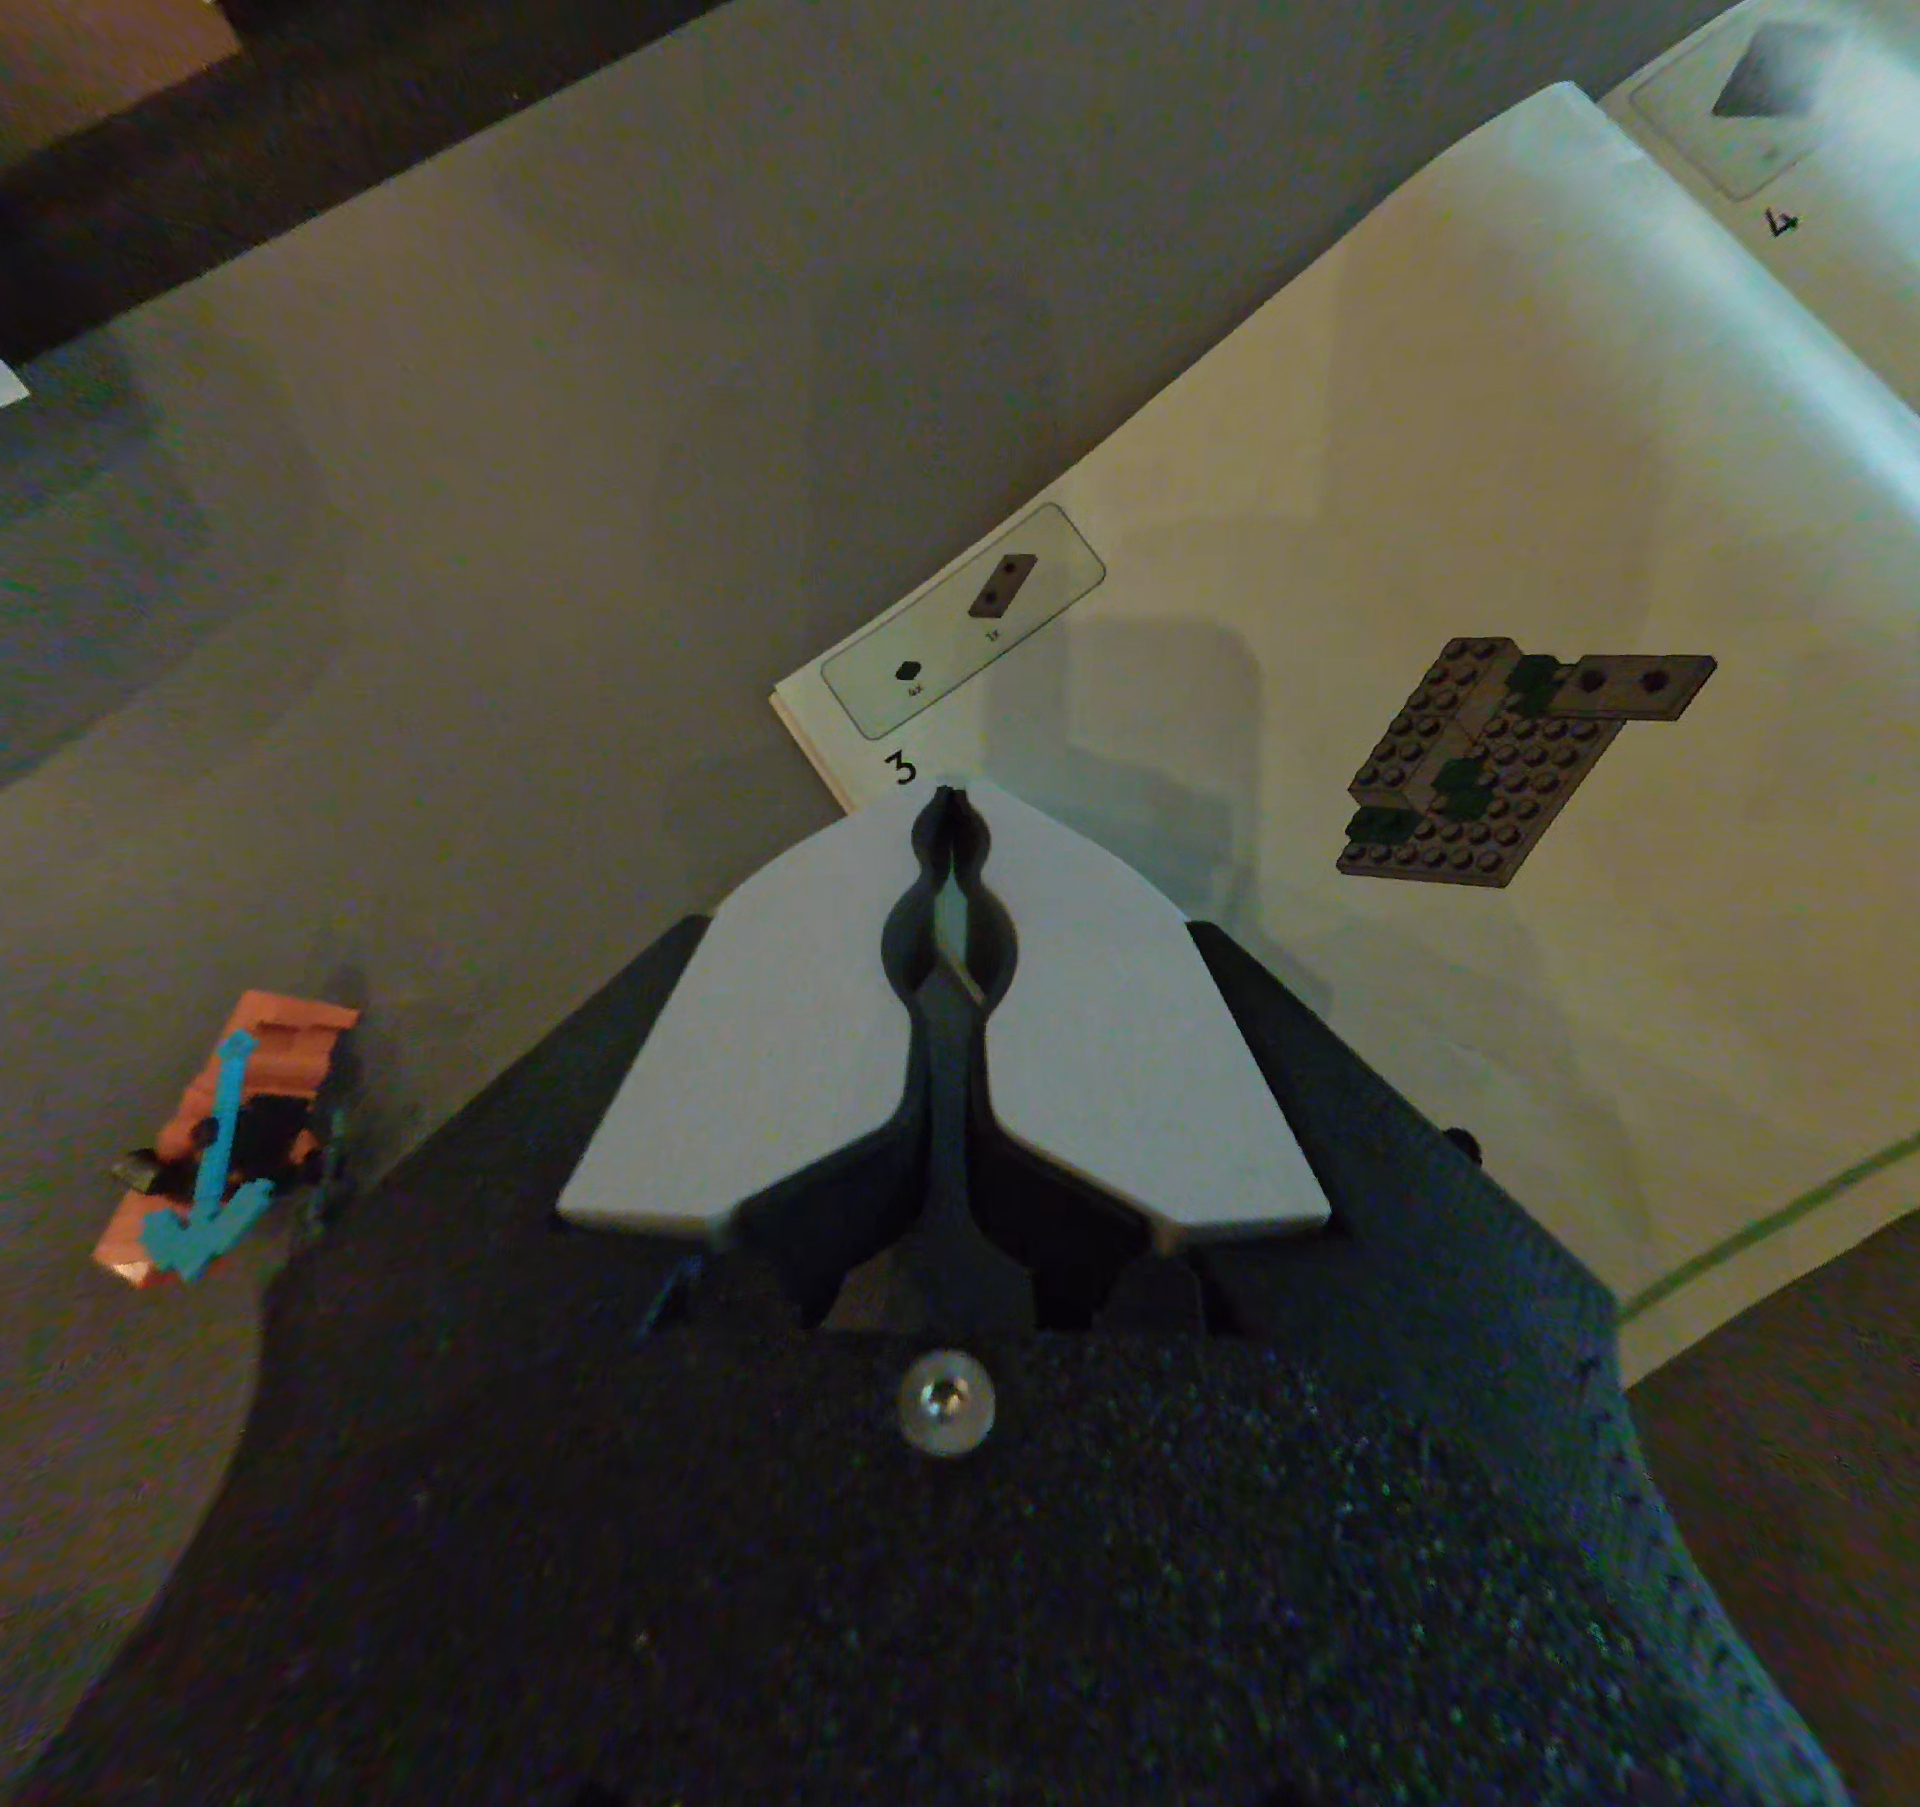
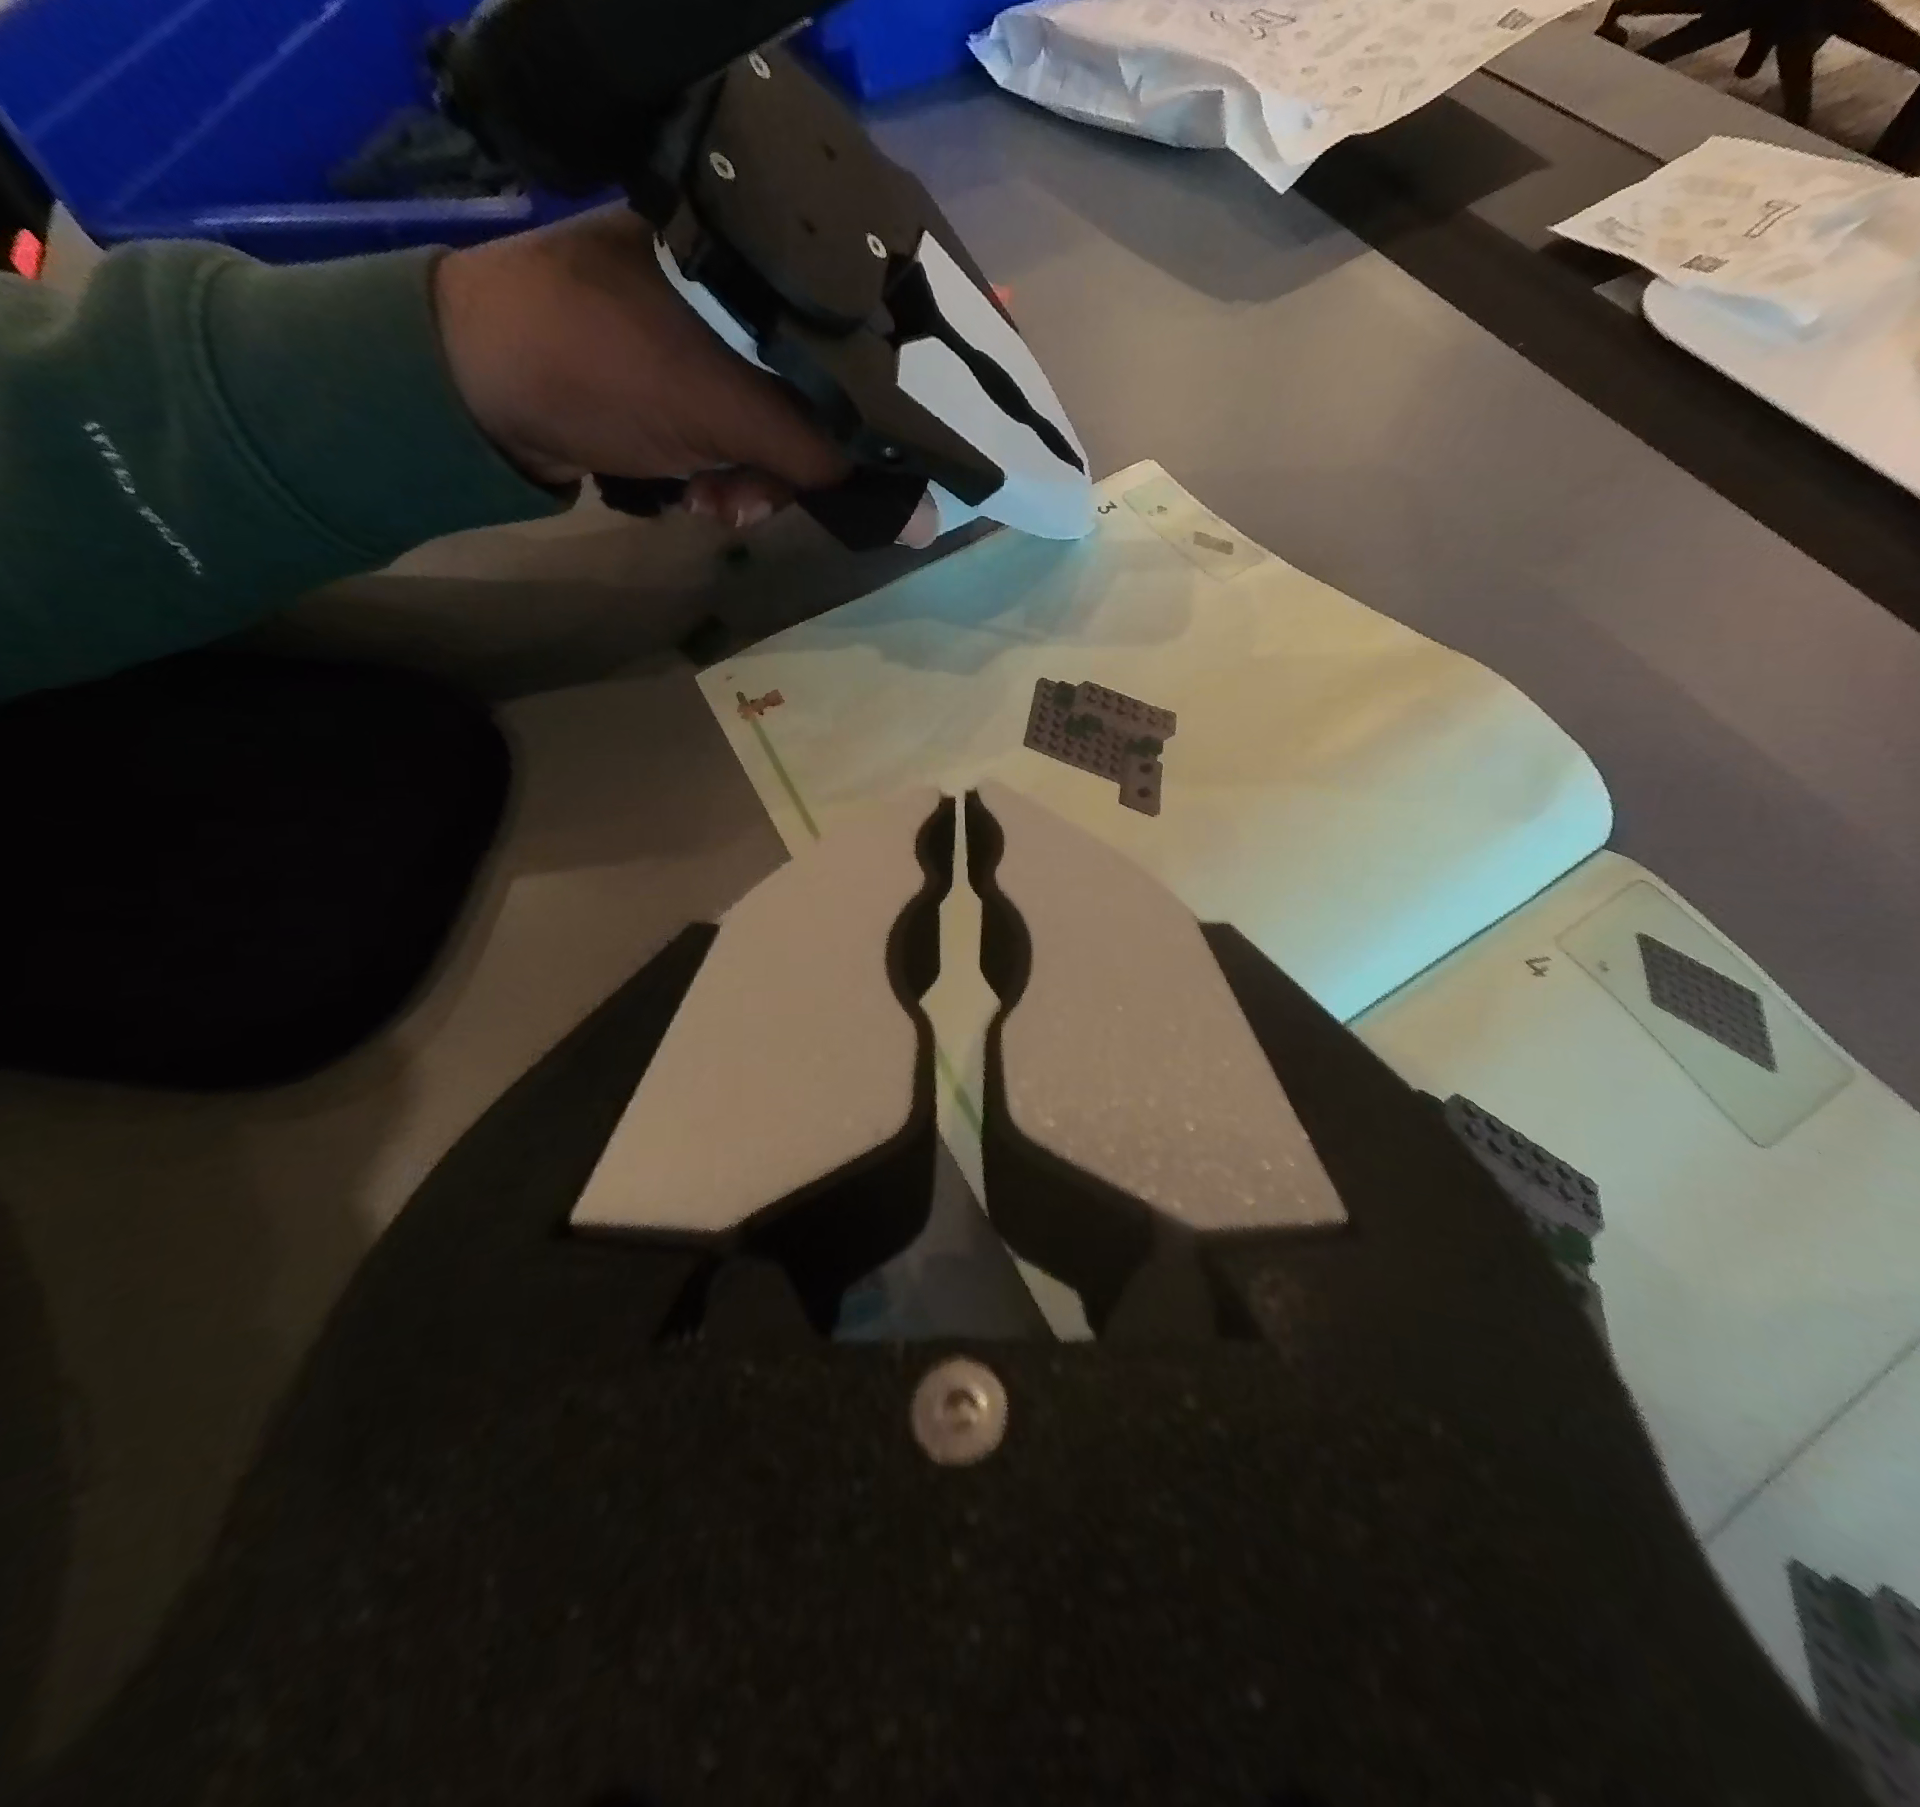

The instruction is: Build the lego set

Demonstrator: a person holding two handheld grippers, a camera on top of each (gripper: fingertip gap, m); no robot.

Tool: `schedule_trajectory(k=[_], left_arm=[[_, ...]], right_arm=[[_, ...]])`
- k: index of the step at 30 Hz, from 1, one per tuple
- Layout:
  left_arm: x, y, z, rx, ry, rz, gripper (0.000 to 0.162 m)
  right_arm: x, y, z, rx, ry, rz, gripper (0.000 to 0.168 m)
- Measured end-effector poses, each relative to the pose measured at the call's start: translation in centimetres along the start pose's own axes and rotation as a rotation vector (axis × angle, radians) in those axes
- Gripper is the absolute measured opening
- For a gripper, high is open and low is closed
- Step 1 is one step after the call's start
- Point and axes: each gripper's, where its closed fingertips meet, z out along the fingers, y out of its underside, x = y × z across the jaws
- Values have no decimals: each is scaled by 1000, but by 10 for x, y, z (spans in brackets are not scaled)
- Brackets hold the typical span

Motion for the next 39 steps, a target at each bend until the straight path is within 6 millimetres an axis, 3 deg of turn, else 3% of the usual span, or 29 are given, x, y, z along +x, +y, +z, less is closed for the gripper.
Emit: schedule_trajectory(k=[5,9,16,25,31,39], left_arm=[[1,1,-2,-8,-19,27,0],[10,-2,-15,20,-30,63,0],[46,-9,-47,86,-14,150,0],[91,-15,-63,142,-61,334,0],[81,-14,-63,136,-102,335,0],[39,5,-58,94,-126,188,0]], right_arm=[[2,4,3,-12,-2,11,2],[6,6,5,-23,16,15,1],[10,-1,10,-31,64,-17,0],[9,-17,8,13,194,-226,0],[24,-17,-4,26,234,-194,0],[76,-8,-41,43,374,-95,0]])
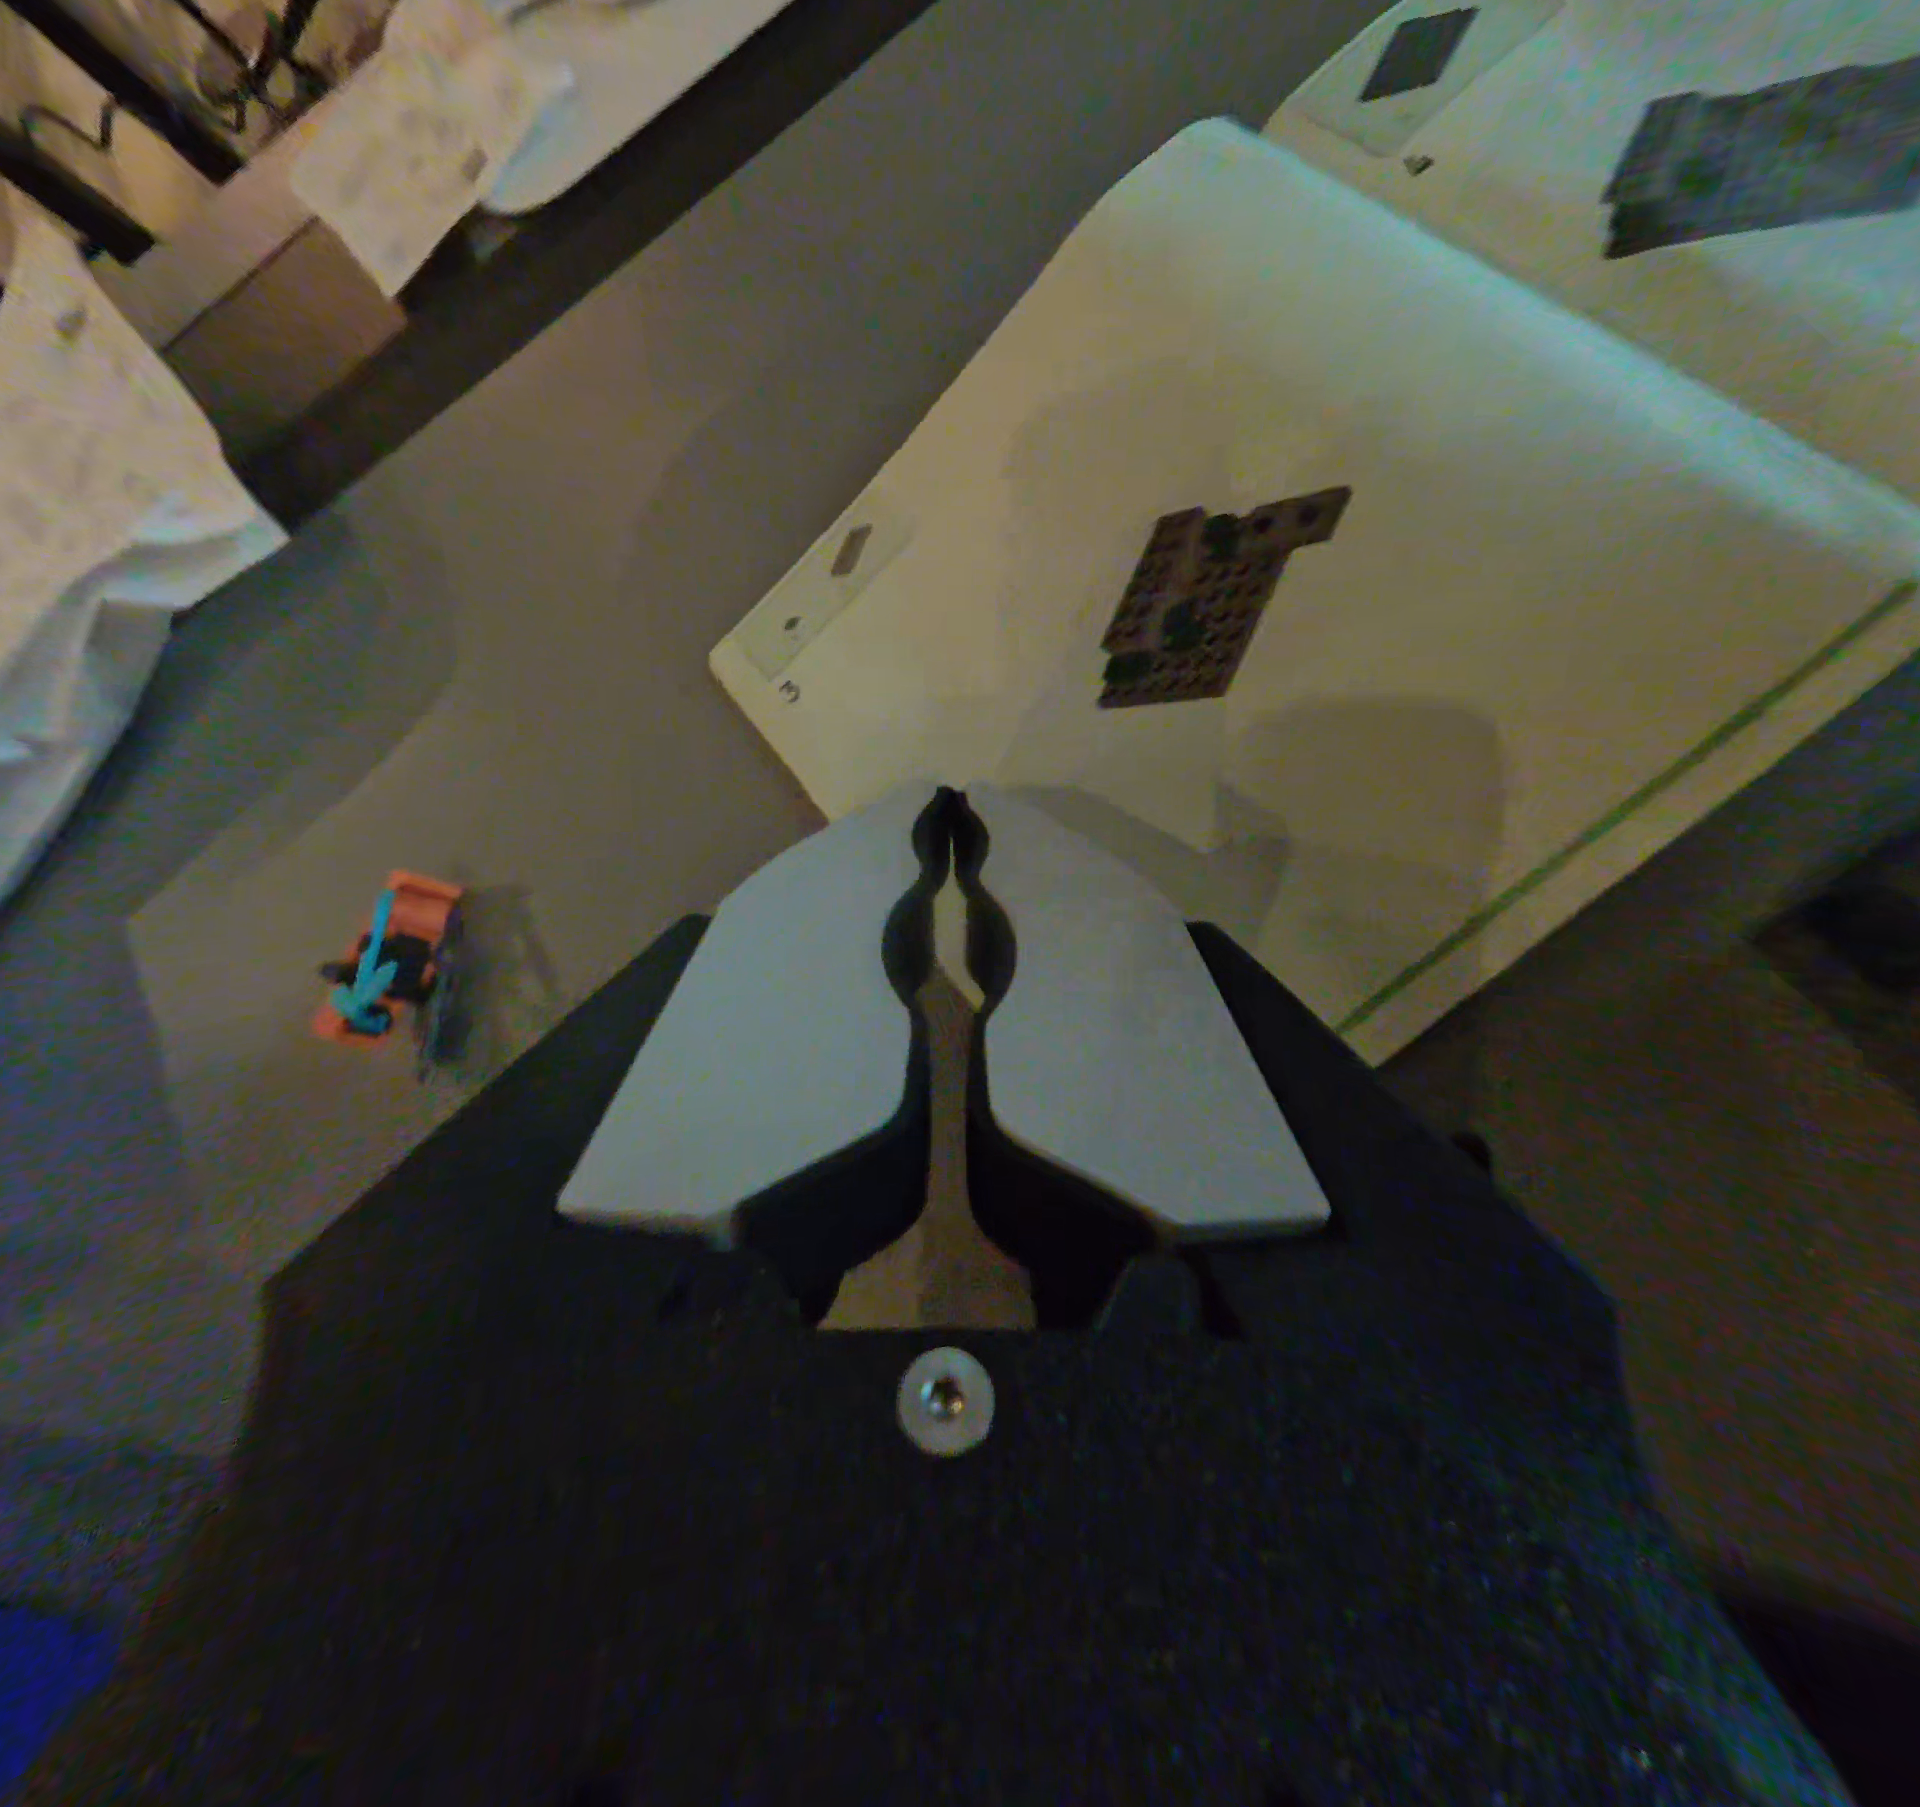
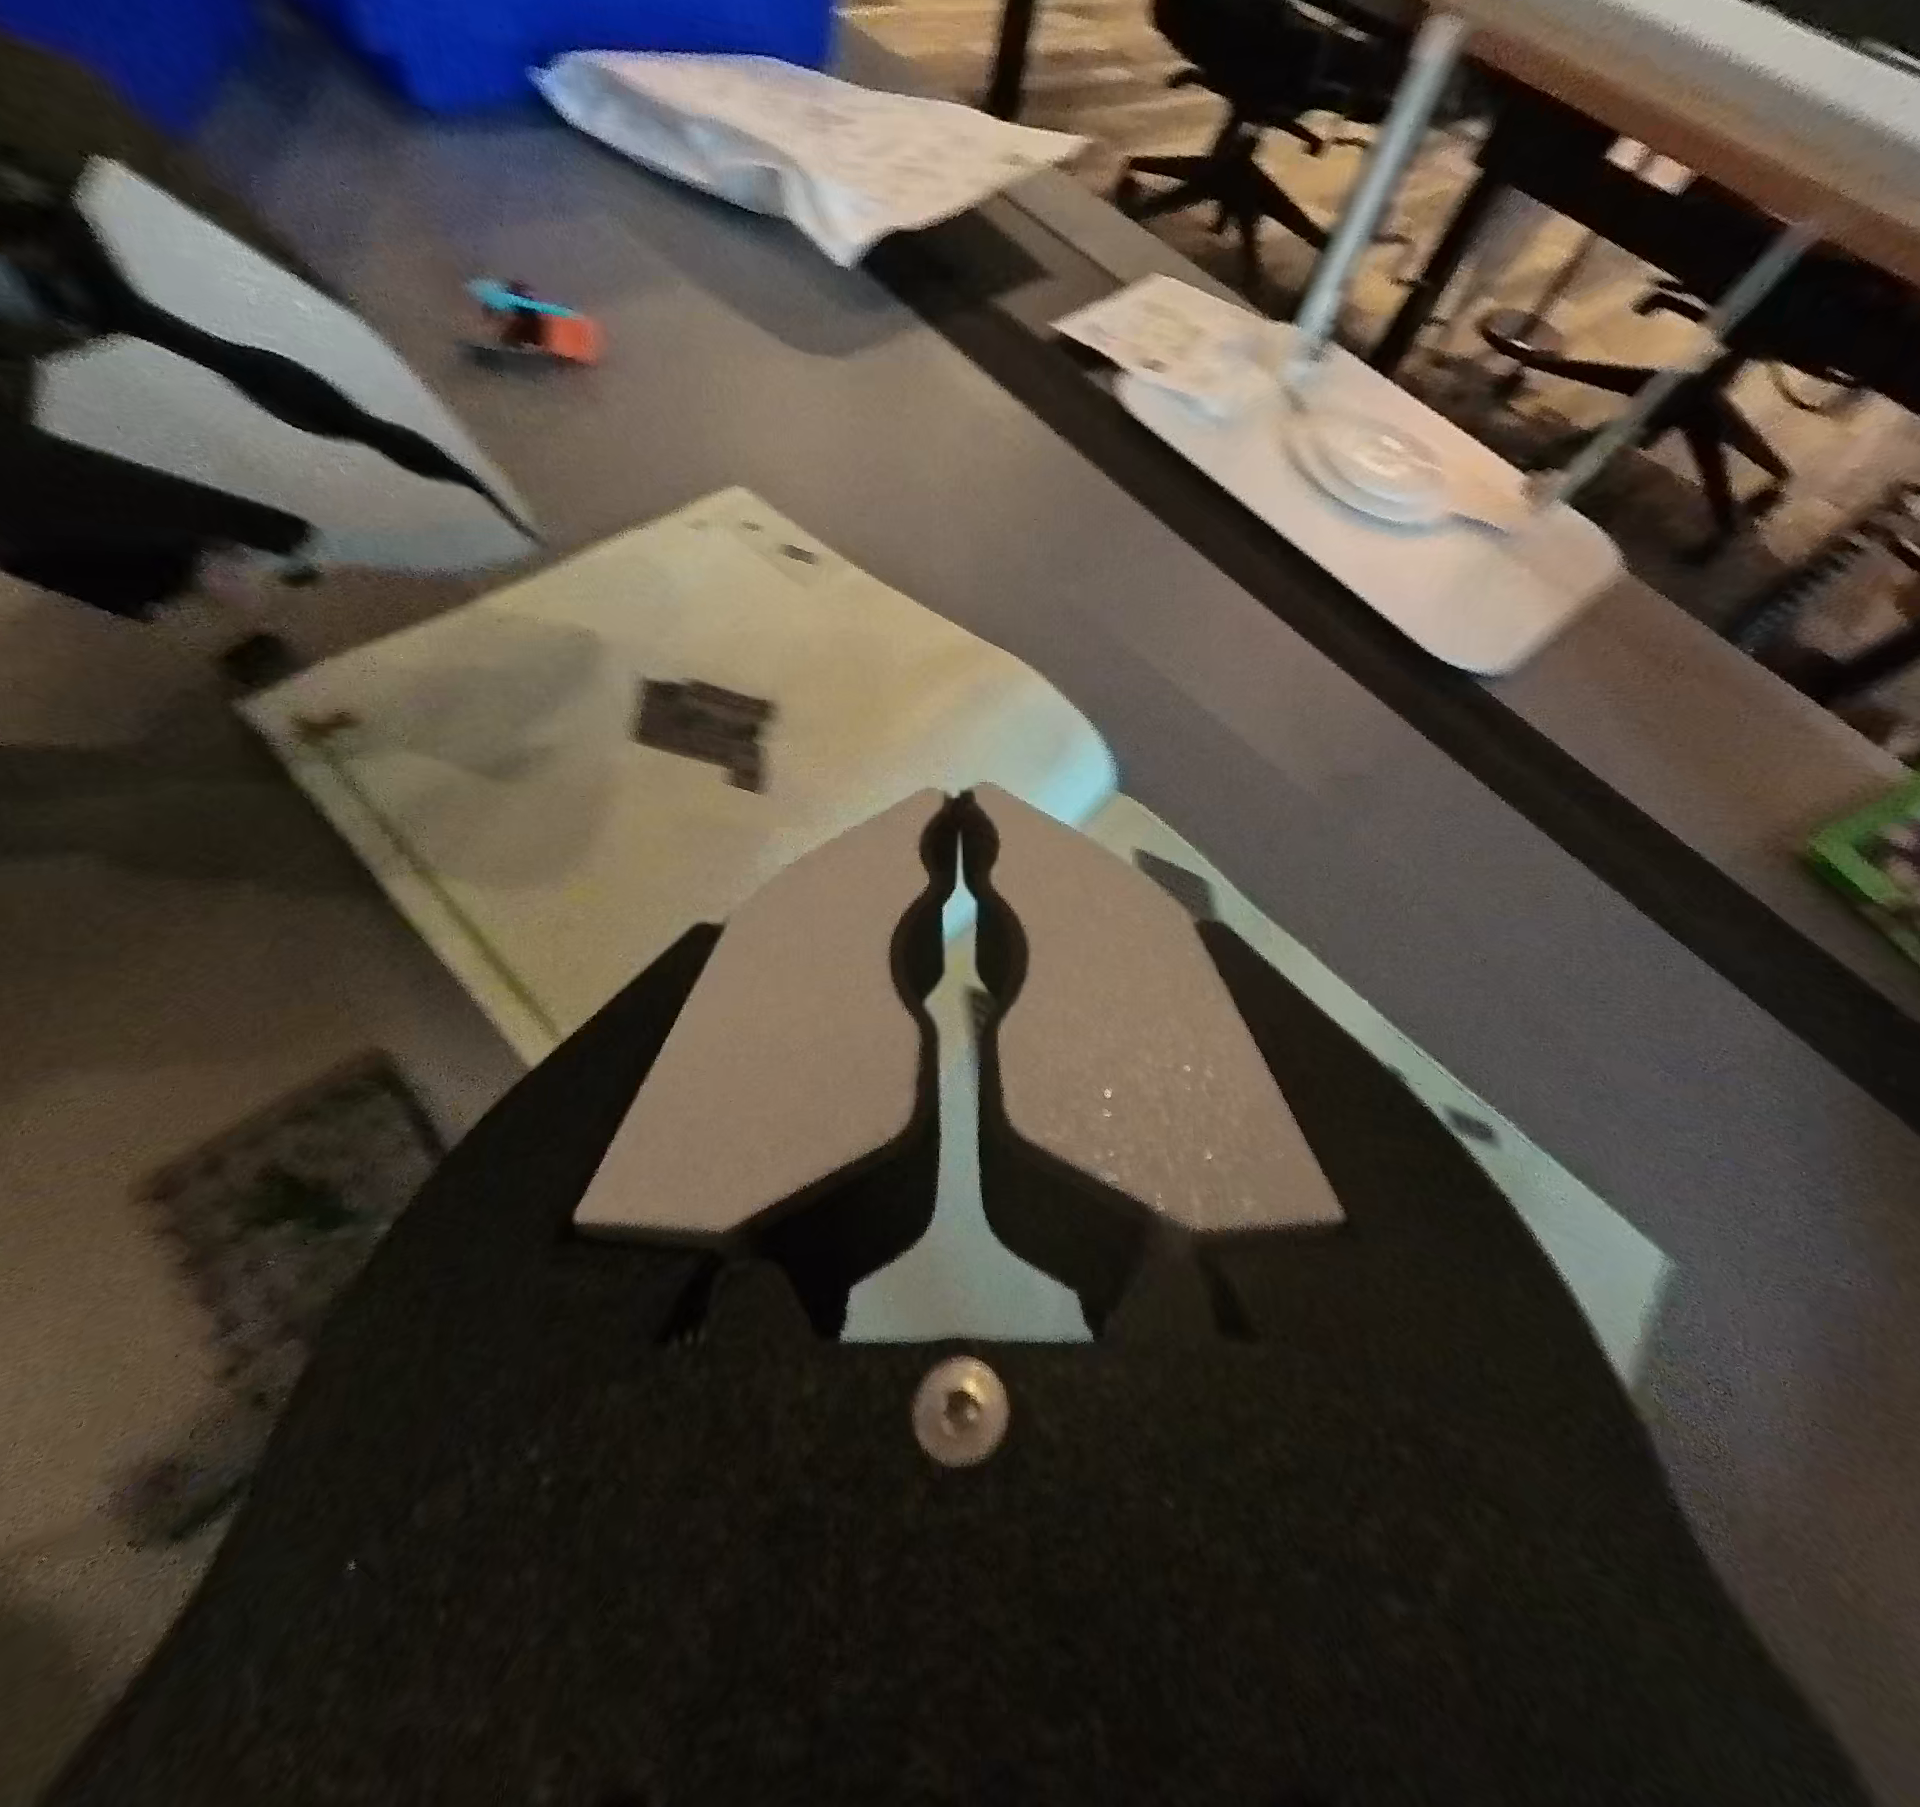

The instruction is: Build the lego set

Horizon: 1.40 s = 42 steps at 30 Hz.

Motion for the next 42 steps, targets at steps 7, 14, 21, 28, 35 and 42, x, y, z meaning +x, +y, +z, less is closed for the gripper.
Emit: schedule_trajectory(k=[7,14,21,28,35,42], left_arm=[[-16,9,-3,-3,-19,-44,0],[-11,5,-3,9,7,-43,0],[23,-17,-21,86,148,-31,0],[77,-45,-31,143,302,68,29],[137,-42,-5,60,513,324,53],[136,-19,15,-76,578,430,45]], right_arm=[[27,12,-14,2,45,80,0],[36,11,-27,9,66,80,0],[58,44,-79,-70,-73,-123,20],[73,130,-117,-310,-386,-282,43],[70,161,-106,-393,-579,-384,54],[66,162,-100,-359,-650,-327,49]])
